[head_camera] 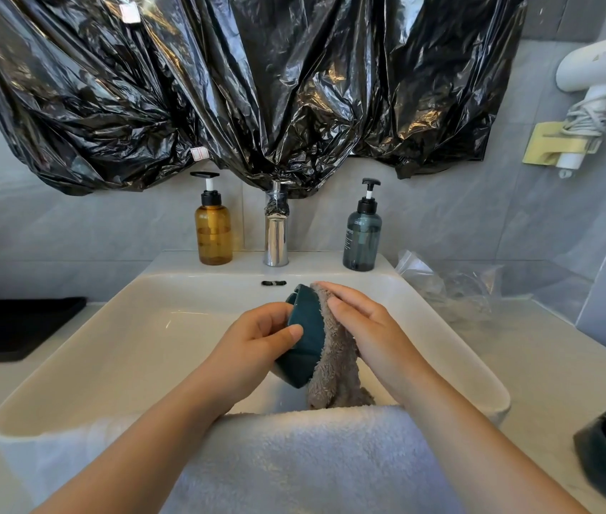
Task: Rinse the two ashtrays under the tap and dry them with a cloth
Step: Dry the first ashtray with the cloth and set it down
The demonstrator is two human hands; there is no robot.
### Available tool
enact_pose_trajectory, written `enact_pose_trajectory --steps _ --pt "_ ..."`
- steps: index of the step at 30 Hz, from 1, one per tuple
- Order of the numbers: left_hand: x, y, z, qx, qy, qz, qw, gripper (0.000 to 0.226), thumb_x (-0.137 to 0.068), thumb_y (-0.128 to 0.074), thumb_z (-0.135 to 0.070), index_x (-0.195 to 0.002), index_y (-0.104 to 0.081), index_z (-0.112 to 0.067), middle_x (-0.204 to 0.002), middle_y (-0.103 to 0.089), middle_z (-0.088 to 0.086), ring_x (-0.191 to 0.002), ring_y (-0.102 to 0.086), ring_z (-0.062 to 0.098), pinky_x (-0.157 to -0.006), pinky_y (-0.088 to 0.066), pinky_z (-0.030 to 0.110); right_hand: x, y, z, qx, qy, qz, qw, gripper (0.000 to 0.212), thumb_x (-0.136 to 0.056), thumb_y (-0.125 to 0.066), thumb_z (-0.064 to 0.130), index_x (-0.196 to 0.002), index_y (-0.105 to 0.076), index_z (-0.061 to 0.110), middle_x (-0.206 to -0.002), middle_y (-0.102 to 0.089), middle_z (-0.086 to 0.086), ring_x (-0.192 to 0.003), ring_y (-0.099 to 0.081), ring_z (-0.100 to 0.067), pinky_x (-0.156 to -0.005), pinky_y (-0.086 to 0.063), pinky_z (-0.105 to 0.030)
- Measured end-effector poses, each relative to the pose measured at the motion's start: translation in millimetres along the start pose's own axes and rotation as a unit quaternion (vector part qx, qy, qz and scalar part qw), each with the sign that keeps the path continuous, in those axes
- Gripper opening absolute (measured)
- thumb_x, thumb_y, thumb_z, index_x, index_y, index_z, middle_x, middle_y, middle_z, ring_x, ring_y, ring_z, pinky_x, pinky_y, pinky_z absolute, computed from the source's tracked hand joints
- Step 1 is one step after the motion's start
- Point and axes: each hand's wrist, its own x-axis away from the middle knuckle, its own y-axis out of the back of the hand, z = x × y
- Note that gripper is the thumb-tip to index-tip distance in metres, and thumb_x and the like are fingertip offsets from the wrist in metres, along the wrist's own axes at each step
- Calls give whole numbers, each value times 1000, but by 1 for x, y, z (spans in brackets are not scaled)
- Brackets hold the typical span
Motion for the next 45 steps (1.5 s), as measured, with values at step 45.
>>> enact_pose_trajectory --steps 45 --pt "0 -3 -5 60 67 -21 996 22 -88 -59 -22 -99 -66 -4 -89 -68 16 -82 -62 23 -75 -46 31 5 -7 7 28 -23 20 999 27 -102 -42 26 -113 -65 34 -118 -67 9 -113 -60 -10 -104 -46 -37"
